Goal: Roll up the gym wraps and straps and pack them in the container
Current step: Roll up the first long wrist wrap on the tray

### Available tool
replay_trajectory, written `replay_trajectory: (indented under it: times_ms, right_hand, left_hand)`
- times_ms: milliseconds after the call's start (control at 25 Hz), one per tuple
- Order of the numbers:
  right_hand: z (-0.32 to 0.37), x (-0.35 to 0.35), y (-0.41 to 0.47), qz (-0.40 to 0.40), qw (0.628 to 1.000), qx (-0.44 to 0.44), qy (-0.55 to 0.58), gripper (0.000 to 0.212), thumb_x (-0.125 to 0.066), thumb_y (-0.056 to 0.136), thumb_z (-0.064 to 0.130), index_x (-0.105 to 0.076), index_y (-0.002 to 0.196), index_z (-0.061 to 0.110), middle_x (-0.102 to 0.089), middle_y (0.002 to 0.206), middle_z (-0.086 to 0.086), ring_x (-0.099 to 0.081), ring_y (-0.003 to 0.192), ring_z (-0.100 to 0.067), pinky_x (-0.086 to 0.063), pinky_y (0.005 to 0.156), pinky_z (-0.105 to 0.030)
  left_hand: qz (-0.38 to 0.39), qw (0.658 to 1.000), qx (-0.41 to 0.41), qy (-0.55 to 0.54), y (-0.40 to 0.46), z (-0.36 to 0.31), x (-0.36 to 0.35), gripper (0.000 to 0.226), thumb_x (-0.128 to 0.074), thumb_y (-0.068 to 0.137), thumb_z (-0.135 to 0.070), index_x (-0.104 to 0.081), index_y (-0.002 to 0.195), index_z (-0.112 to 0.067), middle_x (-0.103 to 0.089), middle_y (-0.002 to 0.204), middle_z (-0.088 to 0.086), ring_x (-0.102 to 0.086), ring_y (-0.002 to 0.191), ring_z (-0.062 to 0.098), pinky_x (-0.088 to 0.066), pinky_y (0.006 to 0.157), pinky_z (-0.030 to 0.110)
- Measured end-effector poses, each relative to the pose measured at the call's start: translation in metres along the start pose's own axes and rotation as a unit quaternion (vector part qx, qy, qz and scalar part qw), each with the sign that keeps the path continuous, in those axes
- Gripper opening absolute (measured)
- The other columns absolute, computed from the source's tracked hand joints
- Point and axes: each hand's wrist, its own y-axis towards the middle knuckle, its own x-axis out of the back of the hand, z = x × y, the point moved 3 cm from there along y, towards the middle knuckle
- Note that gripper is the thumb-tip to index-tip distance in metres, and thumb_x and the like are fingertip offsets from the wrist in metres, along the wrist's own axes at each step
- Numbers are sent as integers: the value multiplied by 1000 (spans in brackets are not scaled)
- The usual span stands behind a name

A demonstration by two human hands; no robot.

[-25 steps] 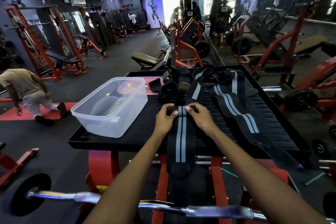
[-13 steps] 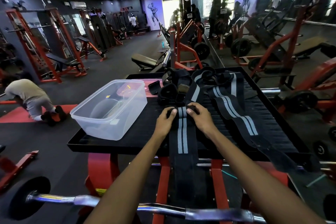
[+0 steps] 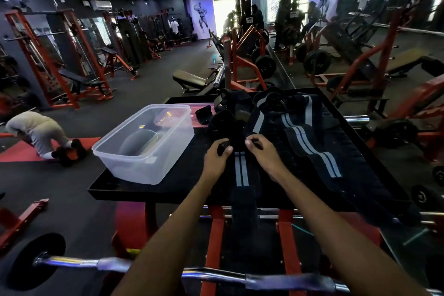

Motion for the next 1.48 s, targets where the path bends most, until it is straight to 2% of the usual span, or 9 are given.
replay_trajectory:
  times_ms: [240, 400, 520, 680, 840, 1040, 1200, 1280, 1480]
  right_hand:
    - [1, 1, -2, 2, 1000, 4, 19, 21, -60, 90, 11, -60, 111, 8, -59, 108, -1, -53, 101, -12, -40, 84, -24]
    - [2, -1, -3, 6, 999, -7, 39, 19, -59, 91, 25, -63, 107, 15, -63, 106, -2, -55, 84, -6, -41, 68, -17]
    - [3, 0, -4, 0, 1000, 3, 16, 19, -61, 89, 13, -63, 108, 10, -62, 109, -4, -57, 101, -14, -44, 84, -21]
    - [9, -1, -9, 23, 1000, 13, 0, 25, -61, 90, 20, -61, 114, 13, -56, 110, 7, -48, 104, -4, -39, 79, -11]
    - [6, -1, -7, 16, 1000, 6, 2, 24, -63, 89, 21, -62, 113, 19, -59, 106, 6, -54, 104, -13, -43, 79, -23]
    - [11, 0, -7, 16, 999, 35, -14, 26, -63, 86, 6, -61, 112, 11, -61, 113, -2, -55, 112, -17, -46, 95, -32]
    - [11, -1, -10, 21, 1000, 8, -2, 29, -61, 90, 28, -60, 117, 18, -56, 114, 6, -49, 111, -8, -42, 90, -26]
    - [8, -1, -9, 22, 1000, -10, -3, 32, -60, 90, 35, -59, 118, 20, -58, 112, 4, -53, 109, -12, -44, 86, -27]
    - [10, 0, -7, 20, 999, 28, -8, 26, -63, 88, 11, -61, 113, 15, -60, 111, 1, -56, 112, -17, -46, 92, -26]
  left_hand:
    - [34, 996, 45, -75, -6, -1, -5, 31, -44, 98, -24, -54, 125, -12, -58, 121, 4, -54, 112, 16, -43, 93, 26]
    - [20, 998, 17, -51, -3, 1, -3, 28, -42, 98, -14, -55, 123, -12, -56, 116, 2, -53, 110, 16, -44, 97, 30]
    - [36, 993, 62, -91, -1, 9, -6, 22, -42, 99, -26, -58, 114, -22, -60, 118, 5, -57, 111, 20, -45, 101, 39]
    - [12, 996, 48, -71, 3, 13, -4, 25, -39, 100, -18, -57, 116, -14, -59, 122, 12, -55, 114, 23, -44, 102, 39]
    - [10, 996, 23, -91, 3, 8, -4, 27, -39, 99, -14, -54, 122, -12, -57, 121, 9, -54, 113, 21, -45, 99, 36]
    - [25, 992, 73, -103, 4, 15, -8, 24, -41, 98, -34, -58, 113, -25, -61, 118, 6, -58, 112, 22, -47, 100, 42]
    - [11, 997, 21, -78, 2, 7, -3, 28, -37, 100, -17, -55, 121, -10, -58, 116, 4, -55, 110, 17, -44, 86, 18]
    - [12, 997, 9, -71, 0, 4, -2, 30, -37, 100, -15, -53, 124, -8, -57, 118, 5, -54, 110, 15, -44, 87, 18]
    - [18, 992, 53, -112, 1, 9, -5, 25, -37, 101, -27, -58, 114, -21, -61, 115, 4, -57, 110, 18, -45, 98, 33]
